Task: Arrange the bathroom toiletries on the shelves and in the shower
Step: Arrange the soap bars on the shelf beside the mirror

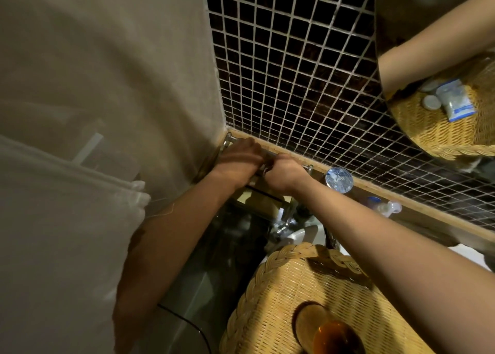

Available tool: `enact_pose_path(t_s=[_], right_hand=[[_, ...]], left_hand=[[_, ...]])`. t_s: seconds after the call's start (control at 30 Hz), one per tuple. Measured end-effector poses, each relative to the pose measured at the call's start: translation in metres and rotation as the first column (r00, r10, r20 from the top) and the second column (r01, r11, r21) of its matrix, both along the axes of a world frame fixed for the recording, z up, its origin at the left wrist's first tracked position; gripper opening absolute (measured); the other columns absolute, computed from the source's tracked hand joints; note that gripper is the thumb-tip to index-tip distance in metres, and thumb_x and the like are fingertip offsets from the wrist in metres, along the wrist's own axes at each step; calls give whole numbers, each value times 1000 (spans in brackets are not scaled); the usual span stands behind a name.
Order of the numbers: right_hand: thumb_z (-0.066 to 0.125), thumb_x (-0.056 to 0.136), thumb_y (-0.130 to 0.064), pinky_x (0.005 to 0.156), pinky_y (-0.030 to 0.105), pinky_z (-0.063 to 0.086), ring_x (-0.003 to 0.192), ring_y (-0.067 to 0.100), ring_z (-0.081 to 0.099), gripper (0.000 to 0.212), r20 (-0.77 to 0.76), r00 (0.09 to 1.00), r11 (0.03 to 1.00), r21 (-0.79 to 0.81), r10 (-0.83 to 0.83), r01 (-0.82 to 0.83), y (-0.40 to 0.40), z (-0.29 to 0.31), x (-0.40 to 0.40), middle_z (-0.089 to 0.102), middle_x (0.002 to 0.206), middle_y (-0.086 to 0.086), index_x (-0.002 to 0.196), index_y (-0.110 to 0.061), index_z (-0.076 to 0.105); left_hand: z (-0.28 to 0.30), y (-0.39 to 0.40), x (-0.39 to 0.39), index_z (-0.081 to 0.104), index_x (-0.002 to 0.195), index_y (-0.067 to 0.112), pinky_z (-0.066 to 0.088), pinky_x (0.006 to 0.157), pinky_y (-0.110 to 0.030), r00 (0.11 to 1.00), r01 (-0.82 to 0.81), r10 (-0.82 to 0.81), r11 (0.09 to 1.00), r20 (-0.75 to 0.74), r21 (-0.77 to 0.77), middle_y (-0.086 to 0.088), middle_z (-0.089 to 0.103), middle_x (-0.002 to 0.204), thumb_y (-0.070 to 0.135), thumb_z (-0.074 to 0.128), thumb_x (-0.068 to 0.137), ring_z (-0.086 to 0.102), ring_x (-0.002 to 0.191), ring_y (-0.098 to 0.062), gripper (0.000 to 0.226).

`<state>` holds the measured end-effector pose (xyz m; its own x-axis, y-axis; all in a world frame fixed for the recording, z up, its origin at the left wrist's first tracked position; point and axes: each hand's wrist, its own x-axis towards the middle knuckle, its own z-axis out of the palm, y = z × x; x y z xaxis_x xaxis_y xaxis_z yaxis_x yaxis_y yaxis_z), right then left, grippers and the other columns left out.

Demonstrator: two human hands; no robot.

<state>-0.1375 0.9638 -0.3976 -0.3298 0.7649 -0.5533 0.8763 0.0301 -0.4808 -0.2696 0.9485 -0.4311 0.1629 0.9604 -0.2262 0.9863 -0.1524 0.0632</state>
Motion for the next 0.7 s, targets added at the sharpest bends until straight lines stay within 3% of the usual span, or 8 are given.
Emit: enact_pose_path(t_s=[0.23,0.4,0.57,0.7], right_hand=[[51,89,-14,107,43,42,123,28,50,45,-36,994,993,-48,-105,104,4,-10,-10,52,133,14,134,-8,47],[53,88,-11,94,39,52,107,26,57,38,-70,980,980,-85,-187,181,7,-16,-13,58,116,12,126,-9,54],[54,92,-9,59,23,45,77,17,56,23,-71,988,987,-91,-139,133,15,-17,-17,55,84,2,113,-6,60],[54,94,-10,59,25,49,75,17,59,9,-64,991,989,-103,-113,107,16,-16,-17,61,88,7,100,-10,60]], left_hand=[[2,-1,-13,46,139,14,33,105,-40,986,28,-18,998,-166,57,-12,45,141,25,68,84,41,126,-32,60],[0,-2,-16,45,139,13,36,100,-40,986,-9,24,996,-164,89,-13,46,140,26,63,88,44,125,-33,56],[0,-3,-18,44,140,15,37,107,-41,992,-97,100,994,-81,45,-13,42,144,23,62,91,41,131,-32,52],[-1,-1,-15,47,135,16,40,103,-45,992,-123,124,992,-31,24,-13,45,141,24,59,92,43,128,-34,45]])
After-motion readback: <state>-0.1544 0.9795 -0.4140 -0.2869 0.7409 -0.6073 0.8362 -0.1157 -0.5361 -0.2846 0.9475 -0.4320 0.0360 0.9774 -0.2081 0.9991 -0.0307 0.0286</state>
